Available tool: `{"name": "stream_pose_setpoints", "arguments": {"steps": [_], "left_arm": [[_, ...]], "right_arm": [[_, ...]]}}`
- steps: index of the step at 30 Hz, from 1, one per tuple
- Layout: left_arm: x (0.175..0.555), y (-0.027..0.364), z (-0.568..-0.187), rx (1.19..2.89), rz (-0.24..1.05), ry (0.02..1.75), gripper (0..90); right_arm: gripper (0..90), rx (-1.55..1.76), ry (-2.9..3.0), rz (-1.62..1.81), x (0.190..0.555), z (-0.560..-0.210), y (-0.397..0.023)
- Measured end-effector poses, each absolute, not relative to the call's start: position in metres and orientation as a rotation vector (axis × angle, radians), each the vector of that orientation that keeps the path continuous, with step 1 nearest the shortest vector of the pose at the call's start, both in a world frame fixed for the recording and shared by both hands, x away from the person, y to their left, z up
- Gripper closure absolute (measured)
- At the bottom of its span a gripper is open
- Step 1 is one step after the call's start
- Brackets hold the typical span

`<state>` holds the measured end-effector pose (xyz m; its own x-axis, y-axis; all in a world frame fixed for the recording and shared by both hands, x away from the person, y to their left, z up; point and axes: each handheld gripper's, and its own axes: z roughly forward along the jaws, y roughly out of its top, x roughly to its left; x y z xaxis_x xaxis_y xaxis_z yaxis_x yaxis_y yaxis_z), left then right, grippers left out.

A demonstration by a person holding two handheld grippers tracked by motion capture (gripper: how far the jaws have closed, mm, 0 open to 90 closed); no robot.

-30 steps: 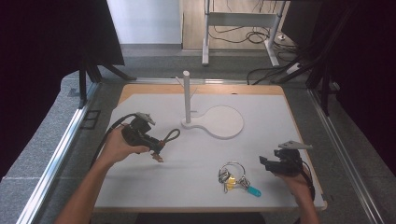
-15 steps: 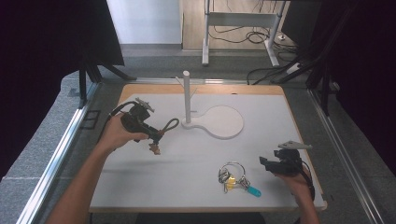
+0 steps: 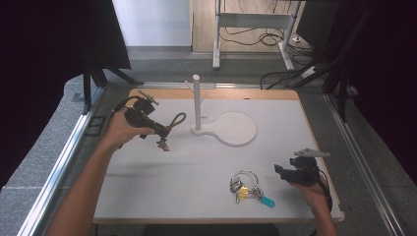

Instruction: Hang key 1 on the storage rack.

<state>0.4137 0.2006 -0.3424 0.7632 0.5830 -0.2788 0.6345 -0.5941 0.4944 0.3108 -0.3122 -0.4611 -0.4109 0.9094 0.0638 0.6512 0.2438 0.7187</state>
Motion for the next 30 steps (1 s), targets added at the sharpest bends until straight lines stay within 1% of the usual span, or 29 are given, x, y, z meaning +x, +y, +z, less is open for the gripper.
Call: {"name": "stream_pose_setpoints", "arguments": {"steps": [9, 18, 30], "left_arm": [[0.427, 0.208, -0.335, 2.305, -0.150, 0.943, 66.8], [0.442, 0.208, -0.322, 2.290, -0.154, 0.945, 66.8], [0.470, 0.209, -0.315, 2.271, -0.161, 0.987, 66.9]], "right_arm": [[30.0, 1.415, 2.163, 0.979, 0.311, -0.461, -0.311], [30.0, 1.422, 2.167, 0.975, 0.312, -0.463, -0.312], [30.0, 1.429, 2.162, 0.978, 0.312, -0.463, -0.315]]}}
